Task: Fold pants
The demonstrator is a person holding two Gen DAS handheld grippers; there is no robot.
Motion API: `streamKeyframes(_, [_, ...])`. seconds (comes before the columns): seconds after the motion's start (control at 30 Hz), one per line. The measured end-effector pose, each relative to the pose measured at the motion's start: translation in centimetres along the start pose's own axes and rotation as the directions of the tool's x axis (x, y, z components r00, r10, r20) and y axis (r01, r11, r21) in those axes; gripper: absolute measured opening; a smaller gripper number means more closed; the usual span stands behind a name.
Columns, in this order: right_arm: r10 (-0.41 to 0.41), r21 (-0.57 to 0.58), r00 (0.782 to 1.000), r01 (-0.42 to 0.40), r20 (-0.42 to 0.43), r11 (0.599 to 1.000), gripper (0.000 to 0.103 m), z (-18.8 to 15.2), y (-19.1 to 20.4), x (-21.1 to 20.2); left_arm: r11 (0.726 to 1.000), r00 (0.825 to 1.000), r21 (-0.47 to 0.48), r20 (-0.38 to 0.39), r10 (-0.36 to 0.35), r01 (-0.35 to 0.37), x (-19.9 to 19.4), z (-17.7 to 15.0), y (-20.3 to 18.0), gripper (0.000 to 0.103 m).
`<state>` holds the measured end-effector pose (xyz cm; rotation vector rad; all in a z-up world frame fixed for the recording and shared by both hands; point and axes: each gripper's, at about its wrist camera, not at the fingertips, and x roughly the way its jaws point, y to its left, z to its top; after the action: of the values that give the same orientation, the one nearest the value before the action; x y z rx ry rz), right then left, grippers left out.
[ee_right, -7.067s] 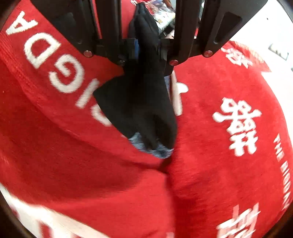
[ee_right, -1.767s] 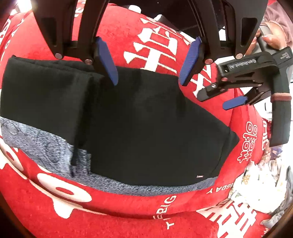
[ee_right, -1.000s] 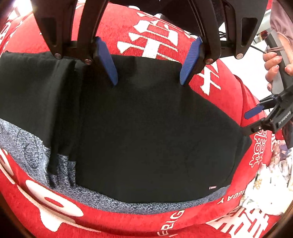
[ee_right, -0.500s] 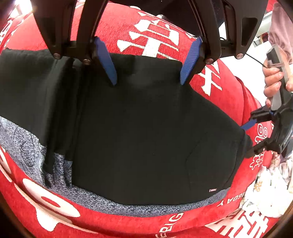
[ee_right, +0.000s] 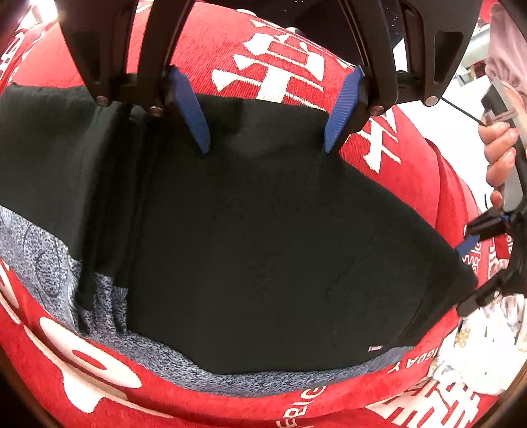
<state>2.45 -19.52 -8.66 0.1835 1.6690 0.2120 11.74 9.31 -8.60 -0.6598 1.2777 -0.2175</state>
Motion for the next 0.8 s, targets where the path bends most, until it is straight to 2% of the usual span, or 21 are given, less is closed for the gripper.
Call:
streamKeyframes(0.03, [-0.004,-0.006,1.0,0.004,-0.001,1.0,0.075,0.1,0.1,-0.1,0.998,0.997,-0.003,-0.029,0.068,-0.068,1.0,0.3,0.3,0.093])
streamKeyframes(0.07, [-0.012,-0.016,1.0,0.012,-0.006,1.0,0.075,0.2,0.3,-0.3,0.992,0.991,0.007,-0.047,0.125,-0.124,1.6,0.4,0.4,0.082])
streamKeyframes(0.1, [-0.018,-0.027,1.0,0.018,-0.007,0.999,0.075,0.4,0.5,-0.7,0.978,0.977,0.041,-0.057,0.207,-0.204,2.2,0.4,0.3,0.066])
streamKeyframes(0.13, [-0.026,-0.043,1.0,0.026,0.001,0.999,0.075,0.7,0.7,-1.3,0.967,0.967,0.066,-0.054,0.249,-0.245,2.5,0.3,0.1,0.061])
streamKeyframes(0.2, [-0.024,-0.062,0.999,0.026,0.027,0.998,0.075,1.5,1.0,-2.7,0.952,0.958,0.11,-0.006,0.288,-0.285,2.1,0.1,-0.4,0.045])
streamKeyframes(0.27, [-0.003,-0.074,0.998,0.008,0.06,0.997,0.075,3.0,1.3,-4.6,0.927,0.944,0.183,0.049,0.325,-0.328,1.6,-0.5,-1.5,0.041])
streamKeyframes(0.3, [0.016,-0.08,0.997,-0.01,0.074,0.997,0.075,4.0,1.6,-5.4,0.9,0.931,0.239,0.086,0.354,-0.364,1.5,-1.0,-2.3,0.04])
streamKeyframes(0.37, [0.061,-0.099,0.994,-0.052,0.09,0.994,0.075,6.7,2.5,-7.0,0.794,0.883,0.386,0.189,0.429,-0.469,1.8,-2.6,-4.4,0.039])
streamKeyframes(0.4, [0.079,-0.11,0.993,-0.069,0.093,0.992,0.075,7.7,3.2,-7.4,0.715,0.849,0.459,0.253,0.463,-0.527,2.1,-3.7,-5.6,0.039])
streamKeyframes(0.47, [0.14,-0.153,0.986,-0.126,0.086,0.98,0.076,10.9,5.3,-8.1,0.633,0.813,0.513,0.319,0.487,-0.58,2.3,-4.5,-6.4,0.039])
streamKeyframes(0.53, [0.198,-0.199,0.979,-0.184,0.055,0.963,0.076,13.1,7.9,-8.1,0.587,0.792,0.536,0.35,0.5,-0.607,2.5,-5.0,-6.6,0.039])
streamKeyframes(0.63, [0.268,-0.275,0.96,-0.279,-0.075,0.92,0.076,16.5,13.6,-6.4,0.545,0.773,0.553,0.376,0.512,-0.63,2.6,-5.4,-6.6,0.039])
streamKeyframes(0.73, [0.248,-0.379,0.951,-0.303,-0.187,0.875,0.076,18.3,19.2,-4.0,0.478,0.745,0.58,0.417,0.521,-0.659,3.0,-6.3,-7.1,0.039])
streamKeyframes(0.8, [0.205,-0.433,0.947,-0.297,-0.248,0.851,0.076,18.9,21.9,-2.3,0.457,0.737,0.588,0.43,0.521,-0.667,3.0,-6.6,-7.3,0.039])
